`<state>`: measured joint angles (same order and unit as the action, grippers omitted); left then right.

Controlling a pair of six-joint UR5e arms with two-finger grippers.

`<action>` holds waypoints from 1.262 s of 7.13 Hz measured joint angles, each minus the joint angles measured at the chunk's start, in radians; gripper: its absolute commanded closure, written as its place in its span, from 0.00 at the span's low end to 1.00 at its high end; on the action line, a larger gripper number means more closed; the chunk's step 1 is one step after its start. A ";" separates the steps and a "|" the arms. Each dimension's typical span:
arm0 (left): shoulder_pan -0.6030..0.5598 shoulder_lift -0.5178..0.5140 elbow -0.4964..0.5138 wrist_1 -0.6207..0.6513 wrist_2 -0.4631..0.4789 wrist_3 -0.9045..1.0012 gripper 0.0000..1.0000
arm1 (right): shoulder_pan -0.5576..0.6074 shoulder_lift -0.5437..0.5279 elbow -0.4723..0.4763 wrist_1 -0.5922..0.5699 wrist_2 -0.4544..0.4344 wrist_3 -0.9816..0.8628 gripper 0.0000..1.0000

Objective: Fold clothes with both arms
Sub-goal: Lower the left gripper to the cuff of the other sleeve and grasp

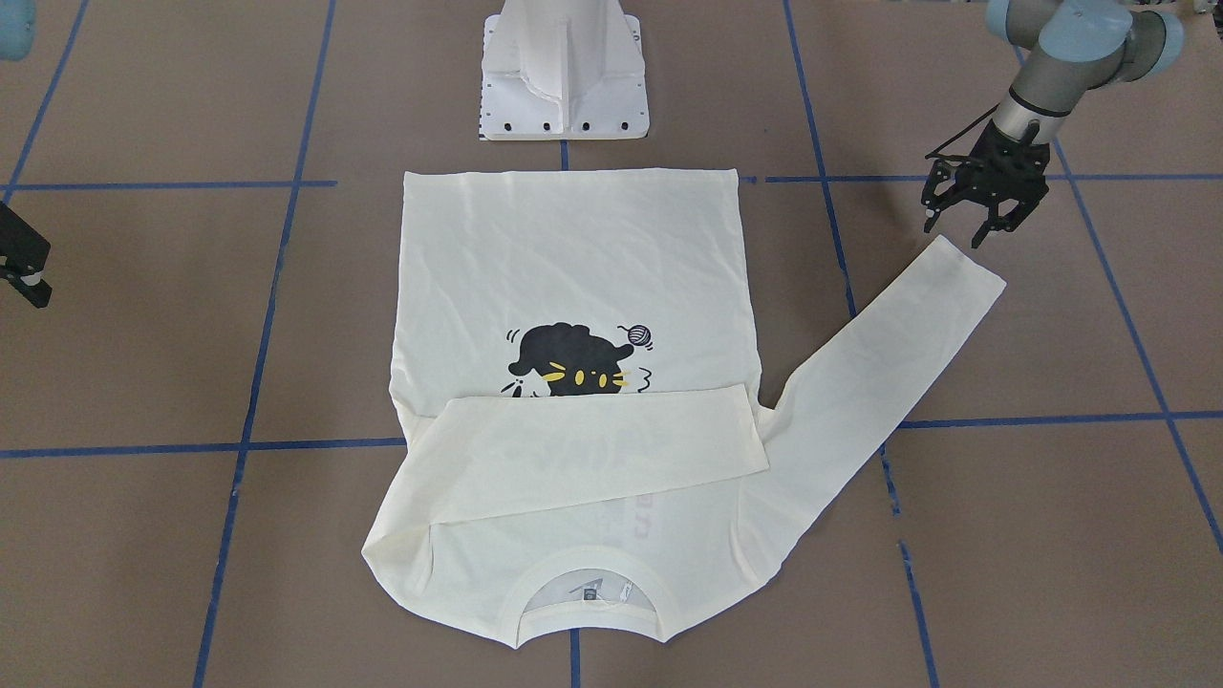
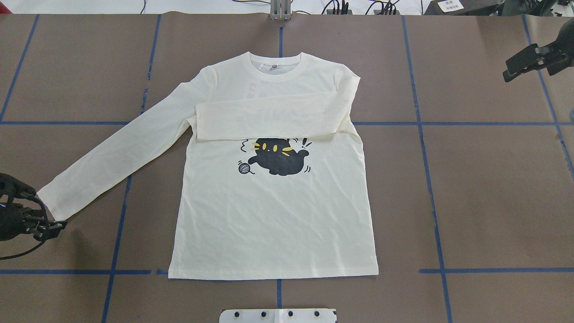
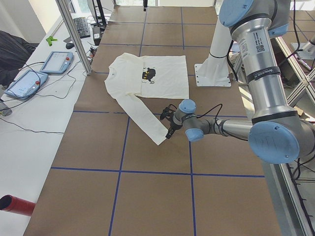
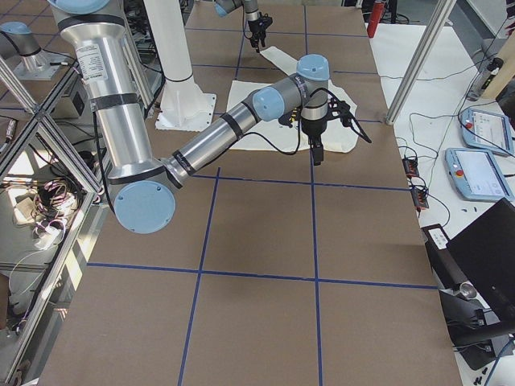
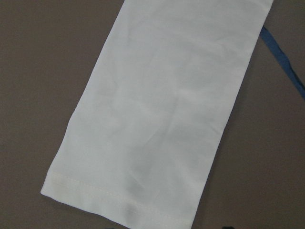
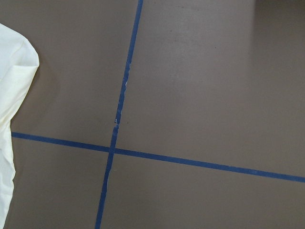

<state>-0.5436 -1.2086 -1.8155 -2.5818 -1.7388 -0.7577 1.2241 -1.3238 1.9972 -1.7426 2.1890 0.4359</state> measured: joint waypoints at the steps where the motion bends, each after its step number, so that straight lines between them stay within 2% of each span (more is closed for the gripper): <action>1: 0.001 0.000 0.002 0.000 0.001 0.000 0.52 | 0.000 0.000 0.000 0.000 0.000 0.000 0.00; 2: 0.002 -0.001 0.004 0.000 0.001 0.001 0.59 | 0.000 0.000 0.000 0.000 -0.001 0.000 0.00; 9: 0.004 -0.008 0.010 0.002 0.011 0.001 0.57 | 0.000 -0.001 -0.002 0.000 -0.003 0.000 0.00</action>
<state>-0.5395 -1.2166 -1.8056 -2.5801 -1.7277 -0.7563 1.2241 -1.3253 1.9947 -1.7426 2.1860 0.4356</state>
